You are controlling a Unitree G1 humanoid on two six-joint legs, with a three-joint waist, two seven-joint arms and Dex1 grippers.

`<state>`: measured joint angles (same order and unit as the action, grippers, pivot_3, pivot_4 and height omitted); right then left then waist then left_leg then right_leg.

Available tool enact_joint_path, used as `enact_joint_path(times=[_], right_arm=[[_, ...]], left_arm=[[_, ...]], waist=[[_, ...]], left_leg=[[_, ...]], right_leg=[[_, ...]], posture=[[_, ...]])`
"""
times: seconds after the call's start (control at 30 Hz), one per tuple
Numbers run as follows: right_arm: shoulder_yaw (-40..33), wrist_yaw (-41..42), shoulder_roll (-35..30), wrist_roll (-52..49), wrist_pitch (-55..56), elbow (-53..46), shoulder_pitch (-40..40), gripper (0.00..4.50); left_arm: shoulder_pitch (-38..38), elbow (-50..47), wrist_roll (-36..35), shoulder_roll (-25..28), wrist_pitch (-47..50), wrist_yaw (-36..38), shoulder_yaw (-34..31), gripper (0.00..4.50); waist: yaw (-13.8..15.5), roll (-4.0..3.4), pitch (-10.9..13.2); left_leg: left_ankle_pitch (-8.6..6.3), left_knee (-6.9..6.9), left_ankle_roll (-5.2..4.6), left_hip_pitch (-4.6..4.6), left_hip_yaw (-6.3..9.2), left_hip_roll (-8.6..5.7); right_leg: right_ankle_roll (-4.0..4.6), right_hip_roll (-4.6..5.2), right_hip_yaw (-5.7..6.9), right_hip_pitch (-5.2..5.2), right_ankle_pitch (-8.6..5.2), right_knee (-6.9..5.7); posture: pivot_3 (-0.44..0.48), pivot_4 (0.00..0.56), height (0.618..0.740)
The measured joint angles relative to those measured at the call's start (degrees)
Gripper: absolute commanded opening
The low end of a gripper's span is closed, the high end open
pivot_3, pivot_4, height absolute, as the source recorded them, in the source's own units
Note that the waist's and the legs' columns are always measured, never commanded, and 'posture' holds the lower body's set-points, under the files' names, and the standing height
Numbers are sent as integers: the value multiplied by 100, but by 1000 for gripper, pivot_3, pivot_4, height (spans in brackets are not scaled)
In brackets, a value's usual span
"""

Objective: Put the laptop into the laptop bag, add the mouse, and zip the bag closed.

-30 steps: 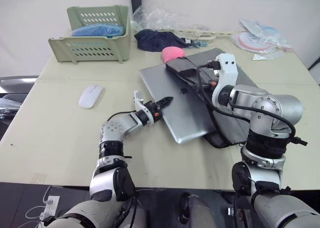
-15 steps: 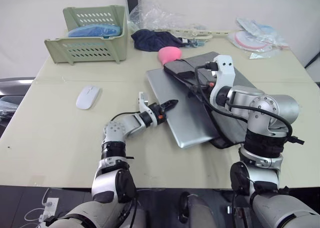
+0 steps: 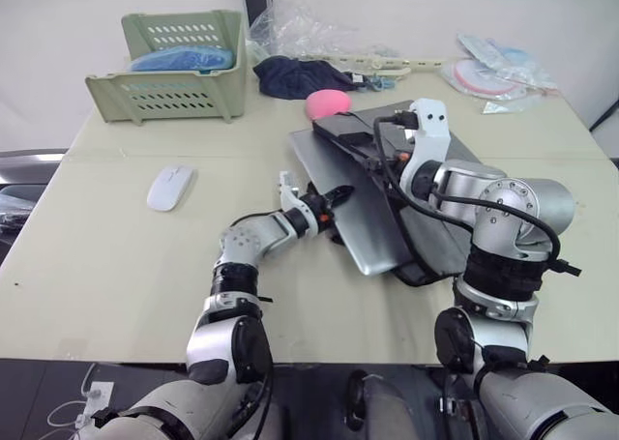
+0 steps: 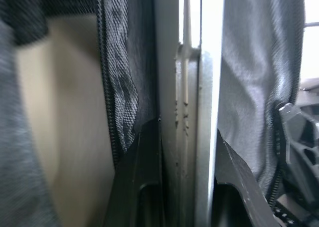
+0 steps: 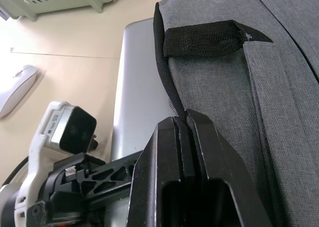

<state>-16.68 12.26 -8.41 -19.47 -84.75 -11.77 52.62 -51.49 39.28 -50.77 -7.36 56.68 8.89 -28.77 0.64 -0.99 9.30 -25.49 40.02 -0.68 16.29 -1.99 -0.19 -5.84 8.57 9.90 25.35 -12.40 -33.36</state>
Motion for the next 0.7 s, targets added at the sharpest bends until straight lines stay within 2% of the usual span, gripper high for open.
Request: enact_joint_path(times=[0.33,0.7], right_arm=[[-110,-75,96,0,-20,0,100,74],[-174,-191,260,0,-64,-1,116,74]], left_arm=[[-142,255,113,-51,-211,82,62,390],[-674,1221,352,-135,-1000,281,57,390]], waist=[[3,-1,0],[-16,-3,2]], left_leg=[[0,0,0,1,0,0],[0,-1,-1,2,-1,0]], right_leg=[[0,0,0,0,0,0],[0,0,1,1,0,2]], posture=[[0,150,740],[0,150,740]])
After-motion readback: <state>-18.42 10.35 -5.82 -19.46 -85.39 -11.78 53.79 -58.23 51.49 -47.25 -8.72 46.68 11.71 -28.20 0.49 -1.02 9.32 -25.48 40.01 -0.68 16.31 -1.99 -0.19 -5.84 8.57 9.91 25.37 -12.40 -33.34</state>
